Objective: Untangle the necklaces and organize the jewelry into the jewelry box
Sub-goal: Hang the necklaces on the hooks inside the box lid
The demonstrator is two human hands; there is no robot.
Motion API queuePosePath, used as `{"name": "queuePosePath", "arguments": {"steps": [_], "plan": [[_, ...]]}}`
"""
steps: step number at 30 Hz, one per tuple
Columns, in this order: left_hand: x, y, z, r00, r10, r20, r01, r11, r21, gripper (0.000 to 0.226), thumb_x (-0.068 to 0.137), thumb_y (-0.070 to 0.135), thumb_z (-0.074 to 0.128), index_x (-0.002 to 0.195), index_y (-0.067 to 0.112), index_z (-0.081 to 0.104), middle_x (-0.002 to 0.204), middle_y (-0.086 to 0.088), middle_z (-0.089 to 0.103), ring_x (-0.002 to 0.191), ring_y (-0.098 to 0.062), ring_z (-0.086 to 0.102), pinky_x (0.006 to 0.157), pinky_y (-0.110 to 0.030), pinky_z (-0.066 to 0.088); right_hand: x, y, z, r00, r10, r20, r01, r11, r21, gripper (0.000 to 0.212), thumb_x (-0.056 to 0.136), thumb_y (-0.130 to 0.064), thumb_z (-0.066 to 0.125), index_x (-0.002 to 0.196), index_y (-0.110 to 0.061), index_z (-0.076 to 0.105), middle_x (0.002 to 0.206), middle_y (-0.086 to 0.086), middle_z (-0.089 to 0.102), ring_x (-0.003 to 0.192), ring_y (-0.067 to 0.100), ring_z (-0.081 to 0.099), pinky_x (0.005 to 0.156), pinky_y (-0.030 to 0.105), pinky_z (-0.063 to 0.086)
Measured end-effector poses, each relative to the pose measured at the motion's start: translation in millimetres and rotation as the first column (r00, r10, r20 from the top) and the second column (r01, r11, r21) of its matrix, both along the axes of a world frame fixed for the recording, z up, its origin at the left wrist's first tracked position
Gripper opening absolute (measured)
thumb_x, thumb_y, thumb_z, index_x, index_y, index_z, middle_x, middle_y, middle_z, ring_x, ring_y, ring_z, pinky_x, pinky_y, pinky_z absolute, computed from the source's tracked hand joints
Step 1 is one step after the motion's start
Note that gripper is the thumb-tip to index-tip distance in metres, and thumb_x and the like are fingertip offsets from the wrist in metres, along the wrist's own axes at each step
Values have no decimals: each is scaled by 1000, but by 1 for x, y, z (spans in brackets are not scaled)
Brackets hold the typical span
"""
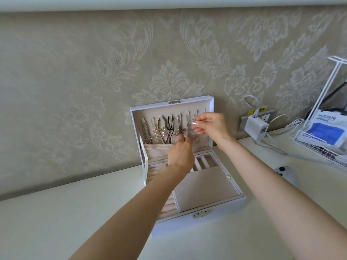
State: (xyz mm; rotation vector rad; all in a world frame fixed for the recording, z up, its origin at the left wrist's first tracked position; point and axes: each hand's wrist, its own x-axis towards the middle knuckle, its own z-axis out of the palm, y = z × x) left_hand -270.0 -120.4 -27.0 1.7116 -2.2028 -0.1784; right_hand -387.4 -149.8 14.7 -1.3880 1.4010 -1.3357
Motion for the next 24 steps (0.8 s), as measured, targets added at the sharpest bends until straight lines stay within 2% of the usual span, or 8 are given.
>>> {"name": "queuePosePath", "arguments": {"steps": [5, 9, 10, 12, 14, 17, 20, 24], "plan": [[4, -1, -1, 999, -21, -47, 22, 1000, 15, 43, 91, 0, 44, 131, 15, 52, 126, -9, 47, 105, -31, 57, 83, -38, 46, 3, -7, 3, 1000, 25, 13, -25, 999, -34, 11, 84, 10, 62, 95, 8, 63, 72, 9, 65, 52, 3, 64, 60, 19, 55], [5, -1, -3, 996, -7, -87, 11, 999, 43, 41, 93, 2, 45, 130, 17, 55, 128, -11, 46, 105, -32, 58, 88, -38, 46, -1, -14, -10, 991, -5, -133, 3, 1000, -15, 9, 79, 7, 69, 87, 6, 67, 66, 5, 62, 48, 1, 59, 60, 18, 55], [5, -1, -3, 995, -2, -104, 7, 999, 48, 41, 93, 2, 45, 129, 17, 55, 127, -12, 45, 104, -32, 58, 89, -39, 47, -3, -15, -14, 982, -14, -187, 11, 1000, -14, 7, 78, 6, 70, 80, -1, 69, 65, 3, 63, 51, 3, 60, 63, 23, 56], [5, 0, -1, 991, -2, -130, 9, 999, 54, 41, 92, 2, 45, 129, 18, 55, 126, -13, 44, 102, -34, 59, 90, -39, 47, -6, -15, -24, 961, -52, -271, 46, 999, -26, 27, 73, 4, 73, 65, -21, 67, 62, 0, 63, 60, 13, 62, 72, 38, 58], [6, 1, 1, 990, -11, -143, 19, 998, 60, 41, 92, 1, 45, 128, 18, 55, 126, -13, 44, 103, -34, 58, 90, -39, 47, -8, -14, -31, 957, -80, -279, 70, 997, -43, 36, 71, 6, 74, 62, -27, 65, 63, -2, 63, 65, 18, 63, 74, 45, 57], [7, 1, 1, 988, -21, -153, 32, 997, 65, 41, 91, 1, 46, 129, 15, 54, 128, -13, 43, 104, -34, 58, 91, -39, 47, -8, -13, -36, 972, -91, -214, 81, 995, -55, 36, 75, 14, 66, 66, -22, 65, 64, 1, 62, 62, 18, 62, 74, 45, 58], [8, 1, 1, 987, -23, -158, 33, 998, 59, 41, 91, 1, 46, 129, 14, 54, 128, -14, 42, 104, -35, 57, 91, -40, 46, -7, -9, -37, 979, -113, -170, 100, 991, -87, 32, 76, 16, 62, 70, -15, 67, 67, 2, 63, 69, 22, 63, 76, 45, 57], [12, 4, 4, 977, -58, -207, 63, 998, 21, 36, 91, 2, 48, 123, 14, 58, 126, -11, 45, 103, -32, 58, 89, -41, 48, -10, 1, -41, 952, -167, -257, 131, 980, -152, 21, 81, 9, 60, 81, -9, 71, 75, -3, 65, 78, 22, 64, 78, 40, 55]]}}
